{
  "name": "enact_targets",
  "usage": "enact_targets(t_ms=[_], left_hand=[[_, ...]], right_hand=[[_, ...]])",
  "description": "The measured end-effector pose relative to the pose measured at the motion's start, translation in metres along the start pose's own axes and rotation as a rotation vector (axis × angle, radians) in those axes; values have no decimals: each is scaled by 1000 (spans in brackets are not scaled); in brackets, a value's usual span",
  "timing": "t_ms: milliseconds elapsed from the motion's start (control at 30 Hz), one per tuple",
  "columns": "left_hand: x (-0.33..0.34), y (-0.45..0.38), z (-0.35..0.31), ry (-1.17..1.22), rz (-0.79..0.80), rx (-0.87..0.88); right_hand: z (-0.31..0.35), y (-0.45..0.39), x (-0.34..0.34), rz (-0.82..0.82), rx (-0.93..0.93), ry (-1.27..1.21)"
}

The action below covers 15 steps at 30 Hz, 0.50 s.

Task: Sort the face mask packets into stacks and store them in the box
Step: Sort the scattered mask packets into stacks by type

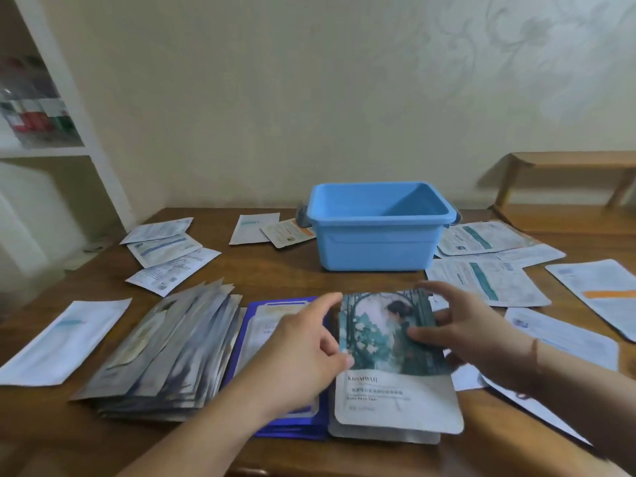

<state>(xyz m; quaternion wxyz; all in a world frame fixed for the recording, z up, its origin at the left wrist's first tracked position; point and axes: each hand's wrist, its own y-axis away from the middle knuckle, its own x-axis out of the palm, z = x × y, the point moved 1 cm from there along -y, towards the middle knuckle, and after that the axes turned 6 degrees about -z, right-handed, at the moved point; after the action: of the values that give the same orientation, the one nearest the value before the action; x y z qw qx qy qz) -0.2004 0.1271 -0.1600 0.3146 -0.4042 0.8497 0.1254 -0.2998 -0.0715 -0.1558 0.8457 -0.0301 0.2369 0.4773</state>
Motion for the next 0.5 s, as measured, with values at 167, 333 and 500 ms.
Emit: enact_targets(t_ms=[167, 333, 500], left_hand=[[12, 3, 7, -265, -57, 110], [4, 10, 5, -323, -126, 267], [-55, 40, -2, -204, -333, 425]], right_hand=[[-10, -6, 12, -43, 31, 70], [-9, -14, 17, -38, -7, 267], [4, -11, 12, -14, -36, 446]])
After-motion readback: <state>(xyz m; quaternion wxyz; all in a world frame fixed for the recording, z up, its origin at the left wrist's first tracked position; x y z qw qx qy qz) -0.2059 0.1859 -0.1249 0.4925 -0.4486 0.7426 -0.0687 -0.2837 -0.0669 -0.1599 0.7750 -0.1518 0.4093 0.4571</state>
